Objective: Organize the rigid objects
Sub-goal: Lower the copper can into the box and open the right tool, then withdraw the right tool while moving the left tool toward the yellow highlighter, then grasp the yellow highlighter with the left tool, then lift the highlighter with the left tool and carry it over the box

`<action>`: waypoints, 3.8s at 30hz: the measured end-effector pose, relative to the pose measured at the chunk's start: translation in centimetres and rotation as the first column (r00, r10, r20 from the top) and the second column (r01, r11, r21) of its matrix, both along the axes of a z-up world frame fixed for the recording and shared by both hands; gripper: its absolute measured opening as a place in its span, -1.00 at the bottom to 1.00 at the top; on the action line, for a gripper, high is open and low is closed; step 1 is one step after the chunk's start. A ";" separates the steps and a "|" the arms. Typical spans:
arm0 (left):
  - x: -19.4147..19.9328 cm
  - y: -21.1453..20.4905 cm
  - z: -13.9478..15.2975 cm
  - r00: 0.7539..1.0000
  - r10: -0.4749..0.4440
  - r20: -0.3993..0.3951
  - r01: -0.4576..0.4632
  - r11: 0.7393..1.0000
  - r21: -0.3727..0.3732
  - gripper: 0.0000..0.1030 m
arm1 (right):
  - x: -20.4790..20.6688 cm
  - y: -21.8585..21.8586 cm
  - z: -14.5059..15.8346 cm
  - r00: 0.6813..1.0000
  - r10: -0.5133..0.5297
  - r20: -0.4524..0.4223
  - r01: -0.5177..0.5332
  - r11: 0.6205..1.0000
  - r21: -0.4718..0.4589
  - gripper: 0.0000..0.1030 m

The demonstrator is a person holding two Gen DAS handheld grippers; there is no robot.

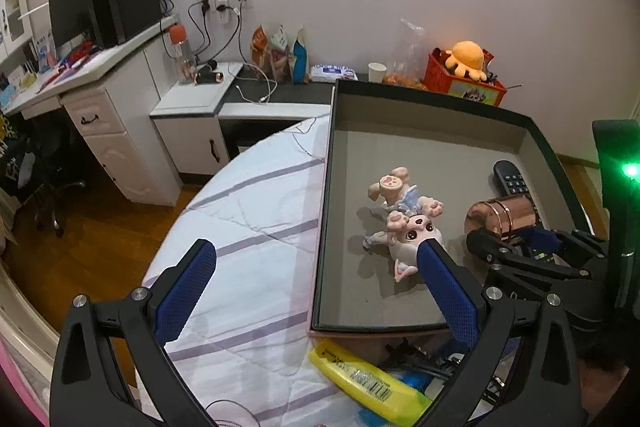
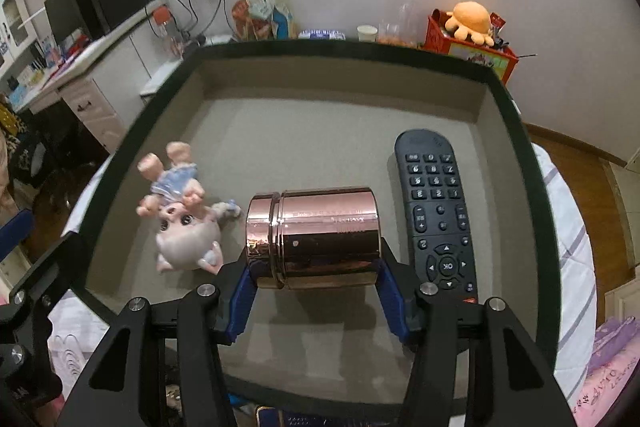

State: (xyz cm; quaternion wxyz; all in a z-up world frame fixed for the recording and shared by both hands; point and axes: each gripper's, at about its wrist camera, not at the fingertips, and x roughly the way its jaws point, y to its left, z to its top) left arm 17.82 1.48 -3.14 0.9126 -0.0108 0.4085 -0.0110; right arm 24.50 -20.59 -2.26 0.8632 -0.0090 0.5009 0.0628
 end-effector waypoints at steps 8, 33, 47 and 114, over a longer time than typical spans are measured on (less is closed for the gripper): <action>-0.6 0.2 0.2 1.000 0.007 -0.002 -0.007 1.000 -0.002 0.98 | -0.4 -0.4 0.0 1.000 -0.025 -0.008 0.025 1.000 0.000 0.31; -16.8 -1.1 3.5 0.999 -0.023 0.045 0.023 1.000 -0.007 1.00 | -20.8 -5.5 9.9 0.955 -0.108 0.276 0.072 0.988 0.140 0.55; -16.7 -2.9 1.1 1.000 -0.019 0.011 0.019 1.000 0.019 1.00 | -24.9 -7.3 8.1 0.964 -0.131 0.234 0.094 0.982 0.162 0.55; -4.7 -6.2 3.9 0.979 -0.200 0.037 0.203 0.973 -0.108 -0.50 | -17.7 -6.1 6.2 0.979 -0.105 0.174 0.078 0.985 0.154 0.55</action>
